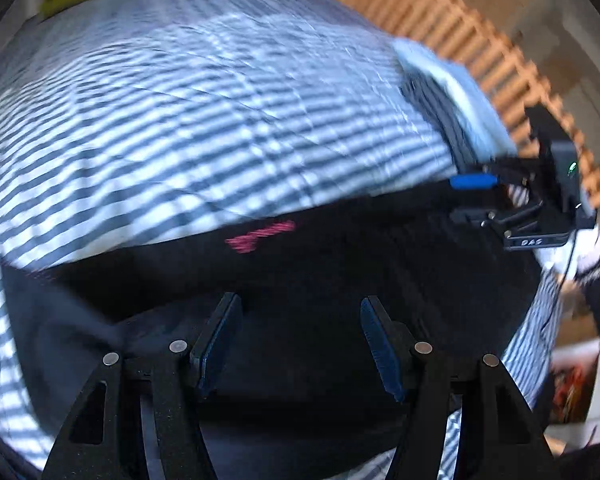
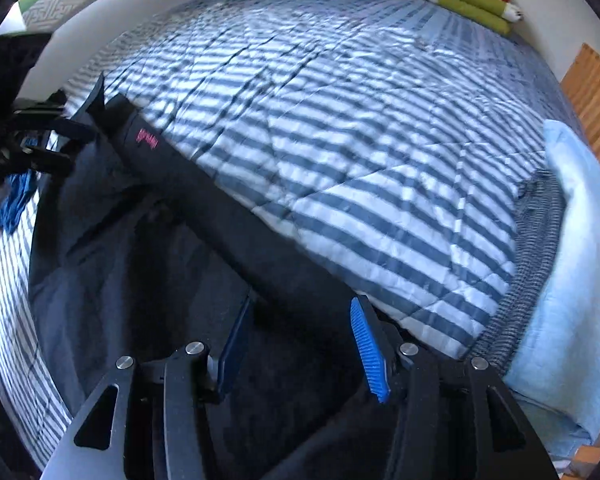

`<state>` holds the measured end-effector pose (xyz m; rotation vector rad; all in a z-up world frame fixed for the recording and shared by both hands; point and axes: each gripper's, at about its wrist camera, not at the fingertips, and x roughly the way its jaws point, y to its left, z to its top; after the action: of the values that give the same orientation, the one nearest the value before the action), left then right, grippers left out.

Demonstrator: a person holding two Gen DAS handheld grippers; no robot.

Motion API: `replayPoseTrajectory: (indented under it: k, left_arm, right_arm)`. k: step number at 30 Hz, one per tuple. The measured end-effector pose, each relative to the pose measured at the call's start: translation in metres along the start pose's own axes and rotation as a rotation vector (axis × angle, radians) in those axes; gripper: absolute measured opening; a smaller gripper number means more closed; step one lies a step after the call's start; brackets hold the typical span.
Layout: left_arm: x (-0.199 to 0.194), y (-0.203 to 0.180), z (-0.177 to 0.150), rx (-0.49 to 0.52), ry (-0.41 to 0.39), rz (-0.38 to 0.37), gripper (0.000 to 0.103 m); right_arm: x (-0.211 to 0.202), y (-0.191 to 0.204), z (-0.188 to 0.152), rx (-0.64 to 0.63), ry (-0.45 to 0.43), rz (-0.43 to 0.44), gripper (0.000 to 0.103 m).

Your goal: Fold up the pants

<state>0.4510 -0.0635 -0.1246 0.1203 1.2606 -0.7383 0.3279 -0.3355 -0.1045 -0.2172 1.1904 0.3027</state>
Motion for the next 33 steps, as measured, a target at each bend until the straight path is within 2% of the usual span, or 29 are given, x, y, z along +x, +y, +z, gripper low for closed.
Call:
replayPoseTrajectory:
  k: [6,9,12,14,16,17,18,20,24,27,30,32,33]
  left_arm:
    - [0.047,-0.014,-0.001,0.070,0.068,0.067,0.066]
    - [0.048,-0.018,-0.005,0.113,0.051,0.086,0.066]
    - [0.045,-0.015,-0.009,0.115,0.044,0.073,0.064]
    - [0.042,-0.011,-0.012,0.115,0.037,0.077,0.056]
    - [0.036,-0.007,-0.016,0.115,0.032,0.081,0.053]
    - [0.033,-0.004,-0.017,0.102,0.021,0.077,0.053]
    - [0.027,0.002,-0.018,0.081,0.007,0.076,0.053]
    - [0.018,0.011,-0.022,0.042,-0.012,0.067,0.053]
    - [-0.011,0.025,-0.036,-0.002,-0.074,0.073,0.053]
    - [-0.037,0.033,-0.051,-0.021,-0.113,0.071,0.053]
    - [-0.057,0.045,-0.063,-0.049,-0.130,0.077,0.053]
    - [-0.070,0.058,-0.075,-0.089,-0.148,0.100,0.053]
    - [-0.073,0.063,-0.077,-0.109,-0.148,0.092,0.053]
  right_arm:
    - [0.014,0.029,0.004,-0.125,0.014,0.018,0.047]
    - [0.018,0.041,0.007,-0.189,0.024,-0.006,0.047]
    - [0.030,0.044,0.009,-0.216,0.063,-0.022,0.047]
    - [0.033,0.046,0.009,-0.225,0.074,-0.031,0.047]
    - [0.035,0.048,0.007,-0.209,0.076,-0.037,0.041]
    - [0.035,0.050,0.005,-0.207,0.076,-0.048,0.032]
    - [0.033,0.053,0.003,-0.210,0.072,-0.073,0.018]
    - [0.031,0.062,-0.002,-0.225,0.072,-0.123,0.003]
    - [0.022,0.080,-0.015,-0.258,0.031,-0.241,0.002]
    - [0.004,0.076,-0.016,-0.207,-0.025,-0.273,0.001]
    - [-0.021,0.066,-0.010,-0.152,-0.110,-0.352,0.001]
    - [-0.030,0.054,0.000,-0.106,-0.158,-0.442,0.001]
    - [-0.028,0.048,0.006,-0.088,-0.149,-0.443,0.001]
